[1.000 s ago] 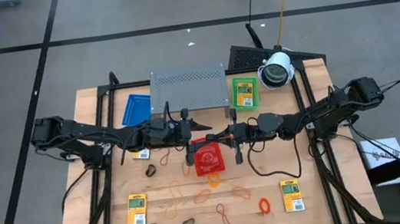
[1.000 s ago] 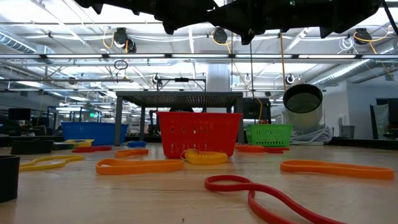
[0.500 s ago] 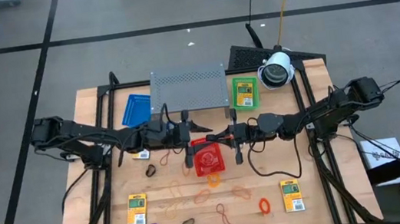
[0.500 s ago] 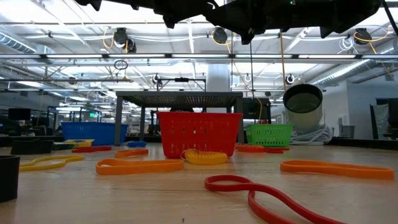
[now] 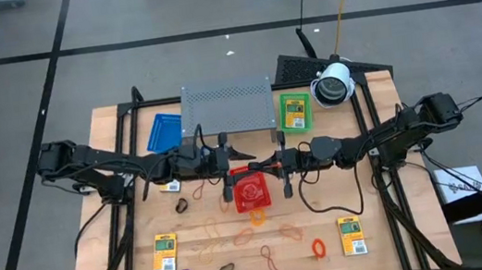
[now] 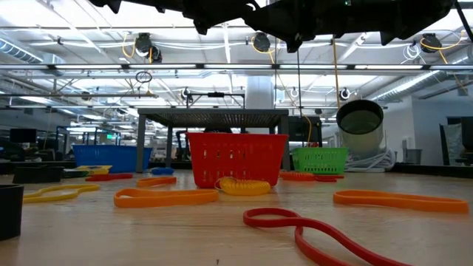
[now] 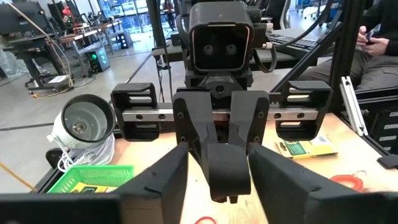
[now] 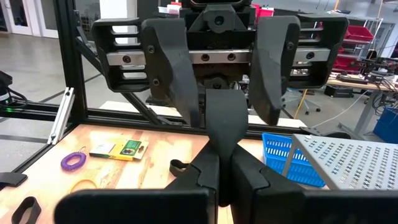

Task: Pick & Place Office Desk Supplies
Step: Put the middle right black rubber band into the blue basket

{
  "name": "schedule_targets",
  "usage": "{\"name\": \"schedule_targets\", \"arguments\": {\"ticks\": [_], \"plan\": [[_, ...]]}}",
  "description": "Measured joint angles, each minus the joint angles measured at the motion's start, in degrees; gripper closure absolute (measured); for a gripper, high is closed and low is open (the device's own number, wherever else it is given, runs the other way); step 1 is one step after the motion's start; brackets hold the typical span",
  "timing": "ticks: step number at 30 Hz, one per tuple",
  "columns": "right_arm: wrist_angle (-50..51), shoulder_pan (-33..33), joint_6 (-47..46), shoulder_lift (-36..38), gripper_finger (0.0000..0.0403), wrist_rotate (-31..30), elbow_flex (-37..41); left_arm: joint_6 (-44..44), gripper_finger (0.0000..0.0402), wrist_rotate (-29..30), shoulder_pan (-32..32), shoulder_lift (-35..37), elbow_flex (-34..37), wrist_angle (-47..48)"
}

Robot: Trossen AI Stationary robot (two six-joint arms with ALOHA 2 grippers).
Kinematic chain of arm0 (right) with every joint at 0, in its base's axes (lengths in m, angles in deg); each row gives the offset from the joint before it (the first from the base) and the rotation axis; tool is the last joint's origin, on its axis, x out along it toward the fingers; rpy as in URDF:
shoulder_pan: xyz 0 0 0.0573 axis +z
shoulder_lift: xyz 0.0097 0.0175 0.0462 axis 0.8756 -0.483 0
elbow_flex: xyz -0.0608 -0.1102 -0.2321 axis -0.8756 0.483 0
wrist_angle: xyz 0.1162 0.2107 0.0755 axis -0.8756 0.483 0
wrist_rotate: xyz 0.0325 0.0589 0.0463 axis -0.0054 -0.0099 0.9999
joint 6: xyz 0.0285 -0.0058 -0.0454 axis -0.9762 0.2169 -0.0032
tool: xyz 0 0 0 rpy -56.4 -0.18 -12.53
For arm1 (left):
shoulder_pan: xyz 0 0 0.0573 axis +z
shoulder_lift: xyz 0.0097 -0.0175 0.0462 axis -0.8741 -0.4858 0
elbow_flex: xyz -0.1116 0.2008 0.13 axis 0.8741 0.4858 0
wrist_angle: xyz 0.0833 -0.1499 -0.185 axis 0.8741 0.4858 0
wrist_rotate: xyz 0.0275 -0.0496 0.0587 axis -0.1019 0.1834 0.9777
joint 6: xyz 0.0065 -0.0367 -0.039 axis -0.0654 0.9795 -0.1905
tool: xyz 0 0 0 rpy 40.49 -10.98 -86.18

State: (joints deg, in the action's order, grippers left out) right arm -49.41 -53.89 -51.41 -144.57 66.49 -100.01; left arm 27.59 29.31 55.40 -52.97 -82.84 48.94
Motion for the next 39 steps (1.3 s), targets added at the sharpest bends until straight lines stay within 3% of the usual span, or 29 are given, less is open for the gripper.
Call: {"name": "schedule_targets", "arguments": {"ticks": [9, 20, 23, 33, 39], "plan": [[-0.1, 0.0, 0.0, 0.0, 0.0399, 0.0, 0.0, -1.8, 0.0387, -0.1, -0.1, 0.0, 0.0, 0.4], [-0.1, 0.0, 1.8, 0.0, 0.0389, 0.0, 0.0, -4.6, 0.0392, 1.3, -1.4, 0.0, 0.0, 0.0], [-0.1, 0.0, 2.1, 0.0, 0.0357, 0.0, 0.0, -4.6, 0.0396, 2.2, -1.4, 0.0, 0.0, 0.0], [1.8, 0.0, 6.0, 0.0, 0.0199, 1.3, 0.0, -4.7, 0.0393, 5.3, -2.1, 2.7, 0.0, 2.7], [1.6, 0.0, 6.0, 0.0, 0.016, 1.0, 0.0, -6.9, 0.0397, 19.2, -5.5, 9.7, 0.0, 13.6]]}}
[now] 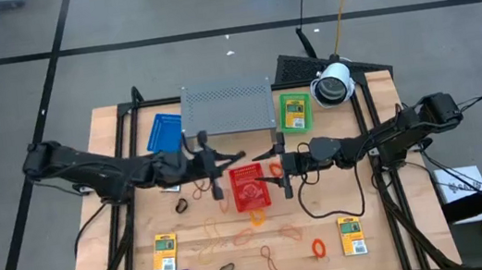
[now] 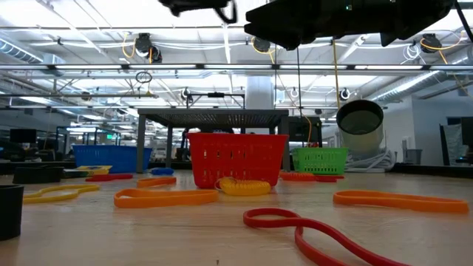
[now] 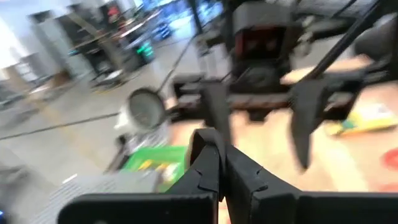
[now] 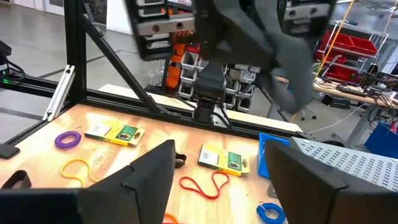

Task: Pick & Place Office Desk Supplies
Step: Put the middle right black rubber band into the blue basket

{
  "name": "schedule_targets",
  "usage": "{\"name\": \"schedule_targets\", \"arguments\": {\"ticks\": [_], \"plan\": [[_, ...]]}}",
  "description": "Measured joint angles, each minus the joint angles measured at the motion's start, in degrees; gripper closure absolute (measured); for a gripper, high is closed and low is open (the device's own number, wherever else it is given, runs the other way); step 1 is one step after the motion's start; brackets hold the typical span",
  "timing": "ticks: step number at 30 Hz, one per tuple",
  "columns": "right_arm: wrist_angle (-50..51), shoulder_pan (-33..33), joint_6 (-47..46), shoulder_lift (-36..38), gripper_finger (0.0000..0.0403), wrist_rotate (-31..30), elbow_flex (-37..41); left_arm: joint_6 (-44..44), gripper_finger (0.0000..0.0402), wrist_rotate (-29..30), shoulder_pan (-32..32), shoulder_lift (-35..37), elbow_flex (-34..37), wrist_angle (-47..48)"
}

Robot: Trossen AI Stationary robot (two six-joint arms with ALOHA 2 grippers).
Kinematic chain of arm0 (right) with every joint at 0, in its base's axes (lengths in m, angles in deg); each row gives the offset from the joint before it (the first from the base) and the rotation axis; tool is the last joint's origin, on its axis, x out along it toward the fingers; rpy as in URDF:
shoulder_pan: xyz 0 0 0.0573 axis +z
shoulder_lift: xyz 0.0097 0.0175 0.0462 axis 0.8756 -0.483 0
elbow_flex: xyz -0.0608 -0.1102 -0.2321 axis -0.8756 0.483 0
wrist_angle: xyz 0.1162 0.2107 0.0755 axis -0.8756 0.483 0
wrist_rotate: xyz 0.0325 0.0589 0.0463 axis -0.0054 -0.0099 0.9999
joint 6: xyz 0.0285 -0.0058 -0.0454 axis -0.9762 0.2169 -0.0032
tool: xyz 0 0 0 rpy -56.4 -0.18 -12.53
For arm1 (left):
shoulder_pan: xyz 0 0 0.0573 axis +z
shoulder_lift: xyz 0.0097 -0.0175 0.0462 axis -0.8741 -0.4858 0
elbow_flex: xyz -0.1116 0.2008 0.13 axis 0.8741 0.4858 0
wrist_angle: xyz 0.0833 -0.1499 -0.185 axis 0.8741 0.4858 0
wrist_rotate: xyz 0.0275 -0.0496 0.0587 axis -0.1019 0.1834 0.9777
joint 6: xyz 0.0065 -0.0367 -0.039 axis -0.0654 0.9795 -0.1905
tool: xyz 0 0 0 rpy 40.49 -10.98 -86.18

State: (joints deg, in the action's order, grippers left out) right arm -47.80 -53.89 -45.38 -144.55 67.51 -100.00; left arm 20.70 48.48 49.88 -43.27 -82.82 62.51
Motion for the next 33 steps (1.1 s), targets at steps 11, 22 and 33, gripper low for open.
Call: {"name": "schedule_targets", "arguments": {"ticks": [11, 22, 33], "plan": [[0.1, 0.0, -0.4, 0.0, 0.0156, -3.0, 0.0, 8.8, 0.0391, 32.3, -8.3, 11.7, 0.0, 23.9], [0.1, 0.0, -1.5, 0.0, 0.0156, -3.0, 0.0, 36.4, 0.0392, 45.9, -5.7, 20.7, 1.4, 53.2], [0.5, 0.0, -3.0, 0.0, 0.0156, -3.0, 0.0, 41.0, 0.0396, 43.0, 6.1, 24.6, 6.6, 54.0]]}}
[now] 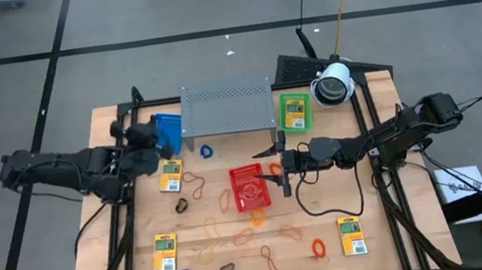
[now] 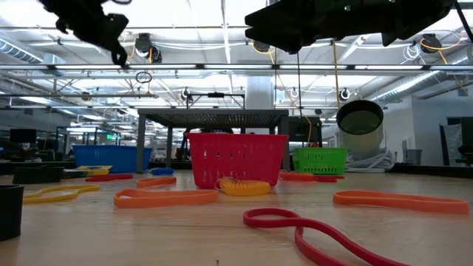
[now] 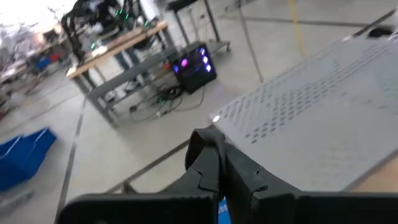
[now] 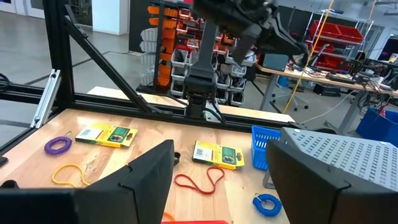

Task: Pick & Place Office Desk Supplies
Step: Put the middle right black rubber band into the blue basket

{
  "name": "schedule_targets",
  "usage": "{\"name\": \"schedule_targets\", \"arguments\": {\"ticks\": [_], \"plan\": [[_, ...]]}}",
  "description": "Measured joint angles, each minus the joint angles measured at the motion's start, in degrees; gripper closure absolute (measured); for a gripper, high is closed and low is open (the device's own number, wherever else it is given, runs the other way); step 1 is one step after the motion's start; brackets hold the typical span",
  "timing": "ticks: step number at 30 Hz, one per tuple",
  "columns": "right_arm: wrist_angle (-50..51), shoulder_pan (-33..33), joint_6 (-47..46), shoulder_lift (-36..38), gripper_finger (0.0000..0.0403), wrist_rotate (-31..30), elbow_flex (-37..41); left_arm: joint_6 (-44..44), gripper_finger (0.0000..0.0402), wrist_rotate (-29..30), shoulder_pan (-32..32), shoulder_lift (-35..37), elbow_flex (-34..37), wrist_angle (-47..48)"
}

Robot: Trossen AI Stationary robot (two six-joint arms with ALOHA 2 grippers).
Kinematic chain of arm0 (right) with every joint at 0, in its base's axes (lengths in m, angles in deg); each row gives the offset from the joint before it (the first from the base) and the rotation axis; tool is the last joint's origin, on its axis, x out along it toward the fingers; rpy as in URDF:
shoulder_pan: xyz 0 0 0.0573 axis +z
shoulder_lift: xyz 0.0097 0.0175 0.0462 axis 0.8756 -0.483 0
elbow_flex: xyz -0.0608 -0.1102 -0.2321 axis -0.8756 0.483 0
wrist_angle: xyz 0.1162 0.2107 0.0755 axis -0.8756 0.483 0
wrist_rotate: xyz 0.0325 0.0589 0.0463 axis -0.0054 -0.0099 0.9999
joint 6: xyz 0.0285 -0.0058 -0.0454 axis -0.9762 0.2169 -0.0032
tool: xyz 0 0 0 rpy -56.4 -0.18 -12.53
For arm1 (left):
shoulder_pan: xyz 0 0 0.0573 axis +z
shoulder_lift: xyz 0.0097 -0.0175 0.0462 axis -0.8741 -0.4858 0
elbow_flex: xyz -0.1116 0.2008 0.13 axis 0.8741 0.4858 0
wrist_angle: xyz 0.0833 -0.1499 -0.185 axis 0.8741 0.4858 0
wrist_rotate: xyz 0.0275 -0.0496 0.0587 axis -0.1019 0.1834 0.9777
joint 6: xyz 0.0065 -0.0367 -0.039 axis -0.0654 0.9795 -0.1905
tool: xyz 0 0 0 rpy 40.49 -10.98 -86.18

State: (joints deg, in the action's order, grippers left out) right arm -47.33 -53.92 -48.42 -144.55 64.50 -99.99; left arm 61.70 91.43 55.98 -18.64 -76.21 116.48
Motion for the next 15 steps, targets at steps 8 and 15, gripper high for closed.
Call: {"name": "schedule_targets", "arguments": {"ticks": [8, 15], "plan": [[0.0, 0.0, 0.0, 0.0, 0.0156, 0.0, 0.0, -2.3, 0.0395, -9.3, 11.2, -0.9, 0.3, -0.7], [0.0, 0.0, 0.0, 0.0, 0.0156, 0.0, 0.0, -10.8, 0.0395, -25.3, 21.3, -1.0, 0.3, -8.4]]}}
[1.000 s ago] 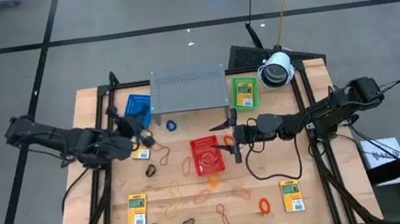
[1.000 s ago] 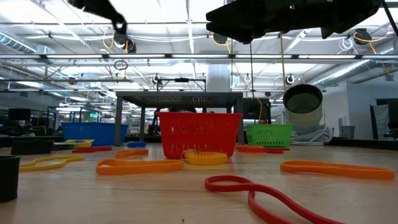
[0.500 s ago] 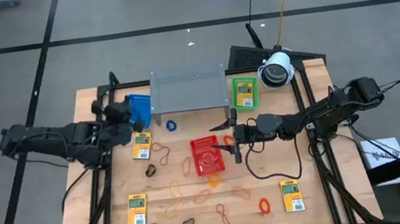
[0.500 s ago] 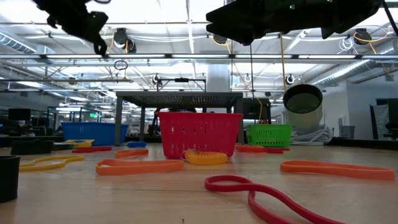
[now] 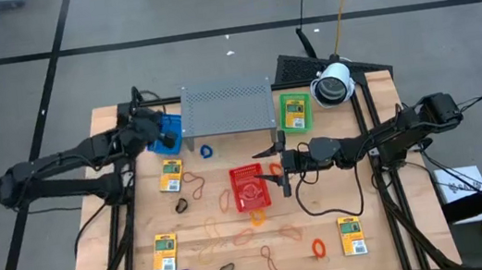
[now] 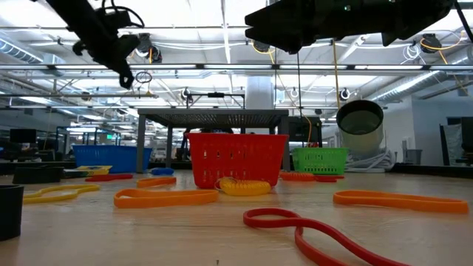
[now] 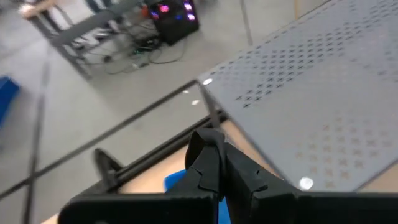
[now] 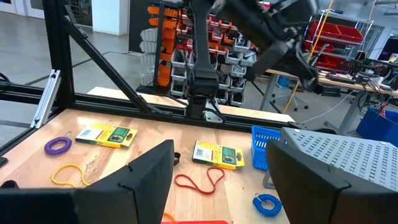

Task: Pick & Place Office Desk Supplies
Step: Put the middle right black rubber band into the blue basket

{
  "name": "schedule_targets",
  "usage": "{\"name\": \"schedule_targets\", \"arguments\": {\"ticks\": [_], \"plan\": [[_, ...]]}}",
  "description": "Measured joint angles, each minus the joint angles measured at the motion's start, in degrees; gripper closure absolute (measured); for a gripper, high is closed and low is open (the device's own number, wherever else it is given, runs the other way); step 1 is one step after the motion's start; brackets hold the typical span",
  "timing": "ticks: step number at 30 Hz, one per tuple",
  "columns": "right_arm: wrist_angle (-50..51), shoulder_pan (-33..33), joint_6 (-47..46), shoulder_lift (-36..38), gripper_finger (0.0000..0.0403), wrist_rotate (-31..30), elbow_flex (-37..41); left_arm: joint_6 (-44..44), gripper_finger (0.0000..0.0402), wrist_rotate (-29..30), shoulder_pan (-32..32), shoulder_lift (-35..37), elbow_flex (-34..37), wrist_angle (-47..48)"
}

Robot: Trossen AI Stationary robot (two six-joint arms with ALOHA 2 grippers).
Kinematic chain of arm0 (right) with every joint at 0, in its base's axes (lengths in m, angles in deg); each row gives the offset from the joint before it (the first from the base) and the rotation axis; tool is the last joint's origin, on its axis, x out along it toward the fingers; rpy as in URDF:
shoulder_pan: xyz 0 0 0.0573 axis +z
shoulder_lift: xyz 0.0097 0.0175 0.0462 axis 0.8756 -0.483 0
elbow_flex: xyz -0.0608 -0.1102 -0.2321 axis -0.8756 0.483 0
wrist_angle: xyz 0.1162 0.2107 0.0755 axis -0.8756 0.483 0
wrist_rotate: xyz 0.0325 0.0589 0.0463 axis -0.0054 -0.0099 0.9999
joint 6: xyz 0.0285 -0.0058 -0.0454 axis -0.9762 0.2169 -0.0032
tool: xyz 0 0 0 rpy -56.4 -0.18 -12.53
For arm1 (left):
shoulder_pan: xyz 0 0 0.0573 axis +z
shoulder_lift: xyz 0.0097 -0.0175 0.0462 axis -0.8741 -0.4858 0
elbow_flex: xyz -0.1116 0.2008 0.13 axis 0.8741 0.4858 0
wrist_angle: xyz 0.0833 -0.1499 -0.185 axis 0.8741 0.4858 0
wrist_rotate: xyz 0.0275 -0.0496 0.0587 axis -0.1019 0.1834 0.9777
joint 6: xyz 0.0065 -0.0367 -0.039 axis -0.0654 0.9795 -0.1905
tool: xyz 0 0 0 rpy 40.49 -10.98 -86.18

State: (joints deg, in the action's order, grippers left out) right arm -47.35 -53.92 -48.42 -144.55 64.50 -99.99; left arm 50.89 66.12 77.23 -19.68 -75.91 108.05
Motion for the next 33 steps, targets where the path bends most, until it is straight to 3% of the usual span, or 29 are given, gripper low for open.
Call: {"name": "schedule_targets", "arguments": {"ticks": [7, 13, 20, 26, 33], "plan": [[0.0, 0.0, 0.0, 0.0, 0.0156, 0.0, 0.0, 0.0, 0.0395, -9.6, 9.1, -0.8, 0.0, 1.5], [0.3, 0.0, 0.0, 0.0, 0.0156, -0.3, 0.0, 0.9, 0.039, -15.7, 12.9, -4.3, 0.0, 2.6], [1.0, -0.1, -0.4, 0.0, 0.0156, -1.7, 0.0, 1.1, 0.0376, -15.6, 13.0, -11.0, 0.0, 2.0], [1.1, -0.1, -0.4, 0.0, 0.0156, -1.6, 0.0, 1.4, 0.0336, -15.7, 13.2, -15.7, 0.0, 2.0], [1.3, -0.1, -0.4, 0.0, 0.0156, -1.6, 0.0, 1.1, 0.0274, -18.4, 14.9, -16.4, 0.0, 2.1]]}}
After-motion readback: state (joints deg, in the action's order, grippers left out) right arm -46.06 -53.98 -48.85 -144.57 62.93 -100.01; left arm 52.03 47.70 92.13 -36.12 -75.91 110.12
